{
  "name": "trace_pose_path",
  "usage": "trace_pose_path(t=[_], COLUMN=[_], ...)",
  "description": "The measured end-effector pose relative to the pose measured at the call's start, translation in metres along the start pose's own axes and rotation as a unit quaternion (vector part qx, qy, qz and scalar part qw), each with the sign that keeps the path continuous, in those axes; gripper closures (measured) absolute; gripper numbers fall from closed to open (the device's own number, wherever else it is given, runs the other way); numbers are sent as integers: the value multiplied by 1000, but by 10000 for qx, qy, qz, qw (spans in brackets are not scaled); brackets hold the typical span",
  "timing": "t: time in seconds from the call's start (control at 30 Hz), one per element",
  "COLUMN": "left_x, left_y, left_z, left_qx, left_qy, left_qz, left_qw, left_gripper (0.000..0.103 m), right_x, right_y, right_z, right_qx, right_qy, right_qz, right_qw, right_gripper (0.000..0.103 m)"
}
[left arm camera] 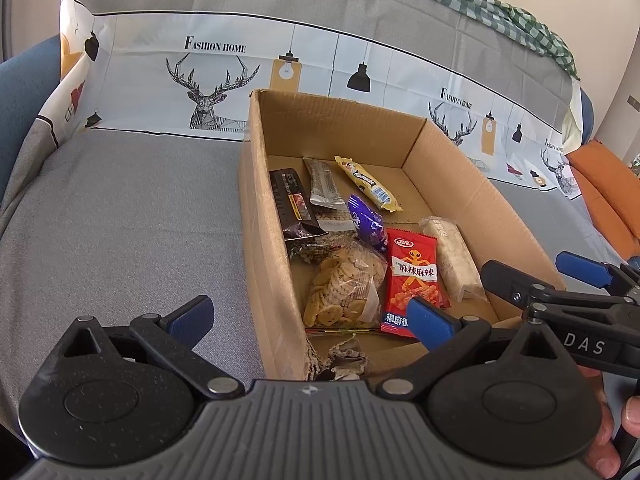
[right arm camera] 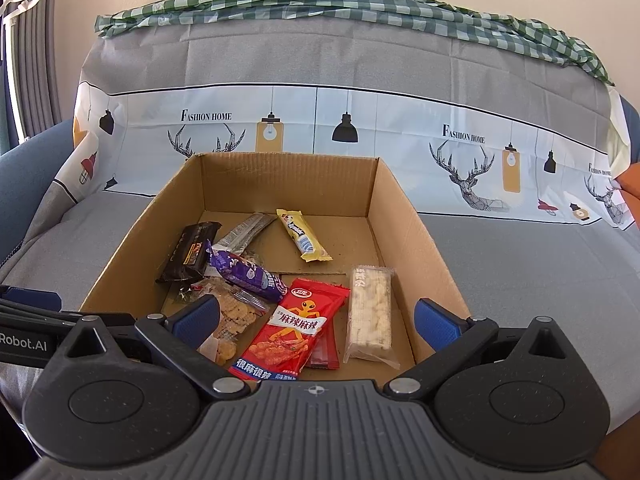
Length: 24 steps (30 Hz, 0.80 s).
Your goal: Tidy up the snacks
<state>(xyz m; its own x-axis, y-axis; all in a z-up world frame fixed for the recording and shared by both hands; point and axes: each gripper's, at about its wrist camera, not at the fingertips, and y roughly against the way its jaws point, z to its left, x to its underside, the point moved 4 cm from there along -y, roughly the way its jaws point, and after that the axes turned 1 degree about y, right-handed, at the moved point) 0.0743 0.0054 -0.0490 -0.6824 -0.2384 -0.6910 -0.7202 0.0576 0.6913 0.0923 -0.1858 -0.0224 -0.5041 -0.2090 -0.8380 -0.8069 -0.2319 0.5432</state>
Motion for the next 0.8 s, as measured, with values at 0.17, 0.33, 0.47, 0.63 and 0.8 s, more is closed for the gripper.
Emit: trace_pose_path(t=[0.17,0.33,0.47,0.63,0.8], left_x=[0,1,1,2,2], left_y=[0,-1,-2,-1,1], left_z=[1,1,1,1,-1], left_qx=[6,19,26,53,88], left_qy=[31,59,63,63,35], left_qz=[-6,1,-1,-32,-83], left_qw=[10000,10000,10000,10000,9999], left_gripper=[1,1,1,1,0], right_x=[0,0,0,0,0], right_y=[0,-1,-1,0,0], right_z=[0,0,1,0,-1], right_qx=[1,5,5,1,-24], right_qy=[16,43,42,37,-18], right_qz=[3,1,-1,-9,-4], right_qw=[10000,10000,10000,10000,10000], right_gripper=[1,1,1,1,1])
